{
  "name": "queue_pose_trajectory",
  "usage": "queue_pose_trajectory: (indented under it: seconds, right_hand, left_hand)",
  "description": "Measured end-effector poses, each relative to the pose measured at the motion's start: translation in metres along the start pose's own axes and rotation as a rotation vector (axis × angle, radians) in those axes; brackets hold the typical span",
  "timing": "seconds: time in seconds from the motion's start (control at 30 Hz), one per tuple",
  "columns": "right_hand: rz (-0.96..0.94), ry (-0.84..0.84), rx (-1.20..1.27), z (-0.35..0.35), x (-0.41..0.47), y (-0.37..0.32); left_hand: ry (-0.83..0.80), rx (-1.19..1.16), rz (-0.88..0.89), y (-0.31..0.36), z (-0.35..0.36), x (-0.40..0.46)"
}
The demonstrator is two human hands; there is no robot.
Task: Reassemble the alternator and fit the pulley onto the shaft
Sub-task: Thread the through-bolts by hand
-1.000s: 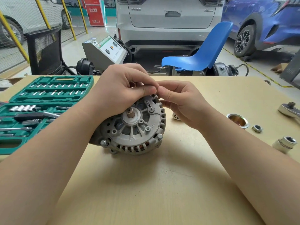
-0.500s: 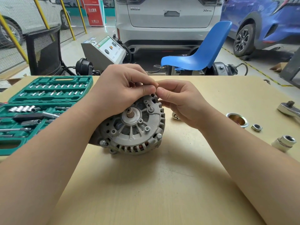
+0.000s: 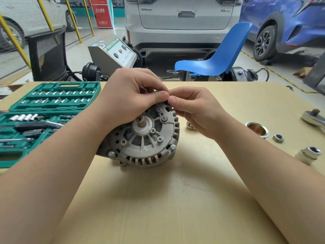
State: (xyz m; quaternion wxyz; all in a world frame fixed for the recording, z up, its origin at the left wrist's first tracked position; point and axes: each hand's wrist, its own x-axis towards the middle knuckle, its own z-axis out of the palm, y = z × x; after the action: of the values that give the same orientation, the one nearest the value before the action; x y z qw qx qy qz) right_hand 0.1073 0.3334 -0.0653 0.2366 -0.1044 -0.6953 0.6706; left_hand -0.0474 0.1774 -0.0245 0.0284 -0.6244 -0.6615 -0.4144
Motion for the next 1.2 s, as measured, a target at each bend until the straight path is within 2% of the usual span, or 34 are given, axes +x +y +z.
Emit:
queue_pose_trajectory:
  seconds: [0.13,0.33,0.63,0.73,0.87,0.97,1.1,1.2]
  right_hand:
    - [-0.005,-0.032,-0.013,-0.003,0.0,0.001]
    - [-0.031,-0.014,0.005,0.001,0.004,0.006]
    - [-0.057,-0.059,0.044,-0.004,0.001,0.007]
    - [-0.144,-0.052,-0.198,-0.008,0.0,-0.01]
    - [-0.186,0.017,-0.76,0.001,0.003,-0.04]
    - [-0.203,0.006,-1.179,0.015,0.007,-0.058]
    - [-0.228,-0.014,-1.38,0.025,0.005,-0.068]
    - [-0.312,0.026,-1.349,0.026,-0.004,-0.065]
  left_hand:
    - [-0.029,0.018,0.027,0.002,0.001,0.0]
    - [0.041,-0.028,-0.014,0.0,0.002,-0.002]
    - [-0.019,0.077,0.064,0.002,-0.001,0.003]
    - [-0.059,0.058,0.054,0.002,-0.003,0.004]
    - [-0.109,-0.018,-0.026,-0.002,-0.012,0.004]
    - [-0.127,-0.037,-0.064,-0.004,-0.014,0.005]
    - [-0.129,-0.047,-0.094,-0.005,-0.017,0.007]
    - [-0.127,-0.059,-0.107,-0.01,-0.021,0.009]
